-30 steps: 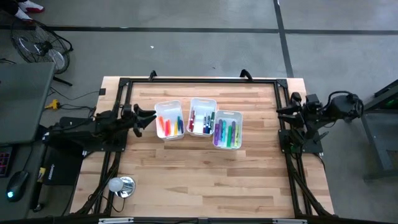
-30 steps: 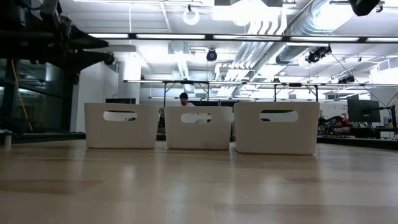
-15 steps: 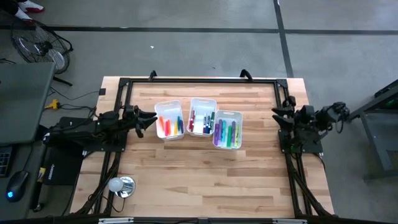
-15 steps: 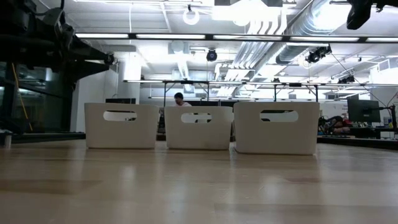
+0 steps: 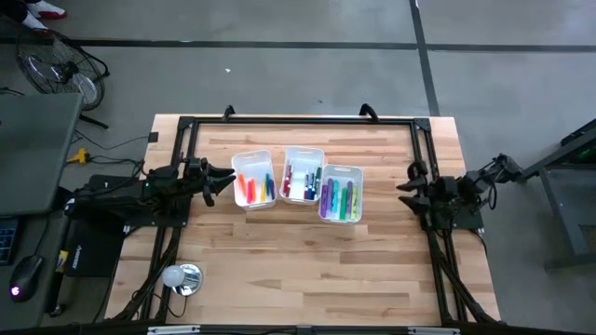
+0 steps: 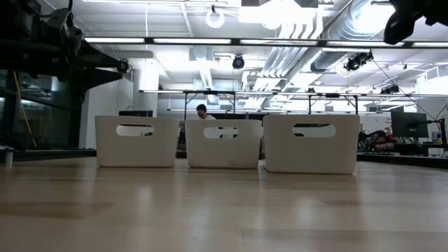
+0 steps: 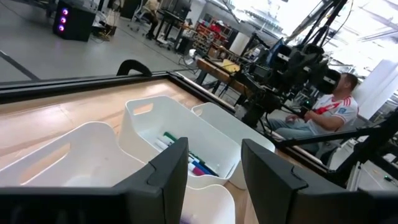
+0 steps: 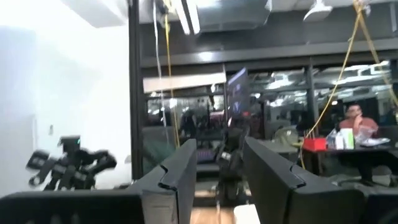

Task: Pick & Place Markers
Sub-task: Return to Home Position

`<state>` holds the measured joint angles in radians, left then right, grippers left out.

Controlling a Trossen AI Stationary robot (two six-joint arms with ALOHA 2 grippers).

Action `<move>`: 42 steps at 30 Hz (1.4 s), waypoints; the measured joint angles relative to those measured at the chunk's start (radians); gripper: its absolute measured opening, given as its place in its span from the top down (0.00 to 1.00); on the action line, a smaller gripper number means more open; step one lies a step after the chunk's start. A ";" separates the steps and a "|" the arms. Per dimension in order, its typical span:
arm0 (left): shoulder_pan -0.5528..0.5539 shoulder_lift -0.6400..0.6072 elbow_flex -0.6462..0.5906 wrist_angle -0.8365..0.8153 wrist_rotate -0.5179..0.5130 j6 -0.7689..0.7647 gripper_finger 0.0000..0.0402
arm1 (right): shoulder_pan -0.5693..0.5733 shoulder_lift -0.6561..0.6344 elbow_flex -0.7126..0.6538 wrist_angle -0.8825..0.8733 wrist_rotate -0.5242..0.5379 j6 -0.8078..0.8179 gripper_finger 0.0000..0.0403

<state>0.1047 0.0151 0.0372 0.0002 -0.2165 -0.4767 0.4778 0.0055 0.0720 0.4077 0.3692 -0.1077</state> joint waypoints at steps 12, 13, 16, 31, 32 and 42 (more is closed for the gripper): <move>0.000 0.000 0.000 -0.002 0.000 0.000 0.63 | -0.122 0.000 -0.063 -0.066 -0.172 0.100 0.70; 0.000 0.000 0.000 -0.002 0.000 0.000 0.63 | -0.146 0.000 -0.063 -0.066 -0.199 0.100 0.70; 0.000 0.000 0.000 -0.002 -0.001 0.000 0.63 | -0.221 0.000 -0.063 -0.103 -0.265 0.110 0.70; 0.000 0.000 0.000 -0.002 -0.001 0.000 0.63 | -0.361 0.031 -0.061 -0.350 -0.105 0.141 0.70; 0.000 0.000 0.000 -0.002 -0.001 0.000 0.63 | -0.364 0.035 -0.061 -0.348 -0.090 0.126 0.70; 0.000 0.000 0.000 -0.002 -0.001 0.000 0.63 | -0.367 0.038 -0.062 -0.291 0.101 0.204 0.70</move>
<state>0.1047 0.0151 0.0376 -0.0021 -0.2176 -0.4768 0.1104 0.0437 0.0097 0.1170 0.4699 0.0961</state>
